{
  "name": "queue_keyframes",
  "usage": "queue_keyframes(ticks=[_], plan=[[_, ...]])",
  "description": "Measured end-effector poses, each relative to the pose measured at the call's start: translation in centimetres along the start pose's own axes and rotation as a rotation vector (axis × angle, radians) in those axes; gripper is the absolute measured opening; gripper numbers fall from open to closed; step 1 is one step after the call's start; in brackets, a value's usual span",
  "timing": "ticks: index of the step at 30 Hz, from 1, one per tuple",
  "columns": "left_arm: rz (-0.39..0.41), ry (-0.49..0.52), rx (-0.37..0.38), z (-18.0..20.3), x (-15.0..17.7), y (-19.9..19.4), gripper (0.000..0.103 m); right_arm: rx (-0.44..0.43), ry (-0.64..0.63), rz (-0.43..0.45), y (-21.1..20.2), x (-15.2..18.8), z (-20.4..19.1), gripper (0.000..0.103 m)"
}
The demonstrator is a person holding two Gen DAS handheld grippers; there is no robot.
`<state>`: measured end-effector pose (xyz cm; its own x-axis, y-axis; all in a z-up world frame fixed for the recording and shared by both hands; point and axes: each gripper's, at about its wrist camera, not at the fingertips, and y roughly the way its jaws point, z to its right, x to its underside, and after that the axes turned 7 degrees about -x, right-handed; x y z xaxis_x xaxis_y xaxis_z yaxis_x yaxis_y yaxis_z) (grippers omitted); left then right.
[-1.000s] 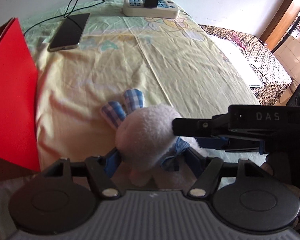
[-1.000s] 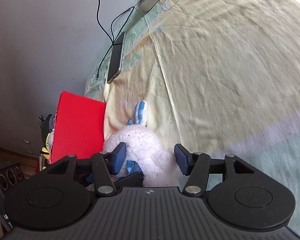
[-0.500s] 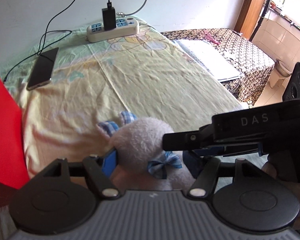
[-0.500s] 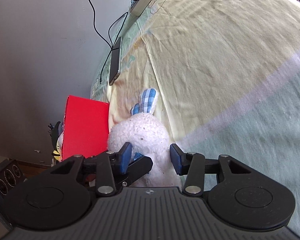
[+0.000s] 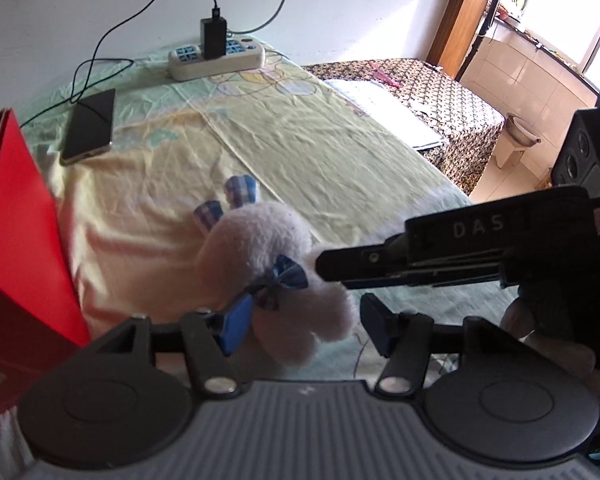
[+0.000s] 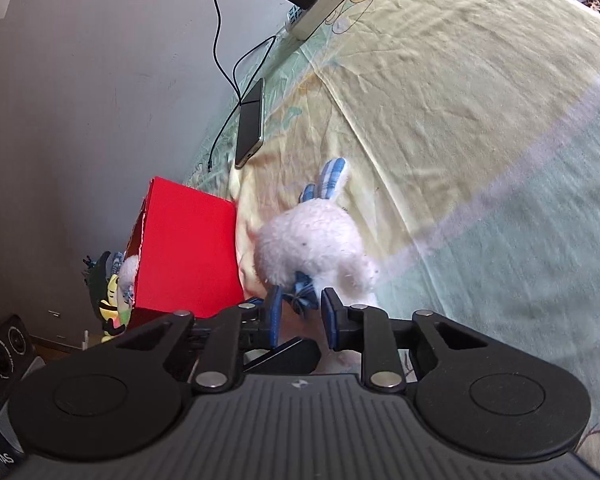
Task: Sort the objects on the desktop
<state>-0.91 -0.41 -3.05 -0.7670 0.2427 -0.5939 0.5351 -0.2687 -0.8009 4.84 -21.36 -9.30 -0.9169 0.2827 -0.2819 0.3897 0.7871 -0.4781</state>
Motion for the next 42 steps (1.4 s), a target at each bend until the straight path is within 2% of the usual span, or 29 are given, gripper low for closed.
queue_keyframes(ticks=[2, 5, 6, 8, 9, 10, 12, 13, 17, 18, 20, 23, 27, 32, 37, 39, 42], plan=[[-0.013, -0.054, 0.024, -1.9, 0.5, -0.2, 0.063, 0.049, -0.033, 0.047, -0.6, 0.2, -0.7, 0.034], [-0.019, -0.125, 0.049, -3.8, 0.0, 0.1, 0.063, 0.049, -0.005, 0.121, -1.6, -0.5, -0.5, 0.042], [-0.018, -0.131, 0.055, -4.0, -0.4, 0.4, 0.064, 0.046, -0.002, 0.136, -1.8, -0.7, -0.6, 0.044], [-0.034, -0.144, 0.072, -4.2, -1.1, 1.4, 0.070, 0.061, -0.032, 0.152, -1.4, -1.2, -0.9, 0.057], [-0.048, -0.151, 0.082, -4.1, -1.3, 2.0, 0.070, 0.073, -0.058, 0.150, -1.0, -1.5, -1.0, 0.058], [-0.064, -0.152, 0.096, -3.8, -1.5, 2.7, 0.070, 0.095, -0.079, 0.145, -0.4, -1.8, -1.0, 0.059], [-0.068, -0.145, 0.053, -3.2, -1.9, 3.7, 0.067, 0.113, -0.087, 0.129, 0.5, -2.3, -0.6, 0.062], [-0.074, -0.138, 0.028, -3.0, -2.1, 4.3, 0.061, 0.110, -0.083, 0.117, 1.0, -2.4, -0.3, 0.063], [-0.084, -0.165, 0.011, -2.8, -2.5, 5.2, 0.060, 0.066, -0.035, 0.043, 2.9, -2.5, 1.1, 0.065], [-0.077, -0.162, 0.002, -2.6, -2.5, 5.1, 0.060, 0.048, -0.013, 0.035, 3.0, -2.5, 1.5, 0.064], [-0.064, -0.153, -0.014, -1.8, -2.6, 4.8, 0.059, 0.005, 0.036, 0.032, 2.7, -2.7, 1.9, 0.056], [-0.027, -0.128, -0.030, -0.2, -2.8, 3.7, 0.059, -0.034, 0.078, 0.012, 1.9, -2.8, 2.4, 0.052], [0.031, -0.116, -0.029, 1.7, -3.1, 2.1, 0.059, -0.044, -0.019, 0.014, -0.4, -2.5, 1.1, 0.051], [0.168, -0.141, -0.062, 1.6, -4.6, -2.0, 0.059, -0.082, -0.087, 0.056, -2.7, -3.3, -0.9, 0.052], [0.324, -0.132, -0.180, -0.8, -5.7, -7.6, 0.060, -0.181, -0.200, 0.099, -2.9, -4.4, -6.0, 0.052], [0.365, -0.127, -0.238, -2.4, -5.6, -9.4, 0.061, -0.233, -0.255, 0.103, -2.0, -4.7, -8.7, 0.052], [0.386, -0.136, -0.308, -5.3, -5.0, -10.9, 0.062, -0.295, -0.307, 0.086, 0.5, -4.7, -11.9, 0.052]])
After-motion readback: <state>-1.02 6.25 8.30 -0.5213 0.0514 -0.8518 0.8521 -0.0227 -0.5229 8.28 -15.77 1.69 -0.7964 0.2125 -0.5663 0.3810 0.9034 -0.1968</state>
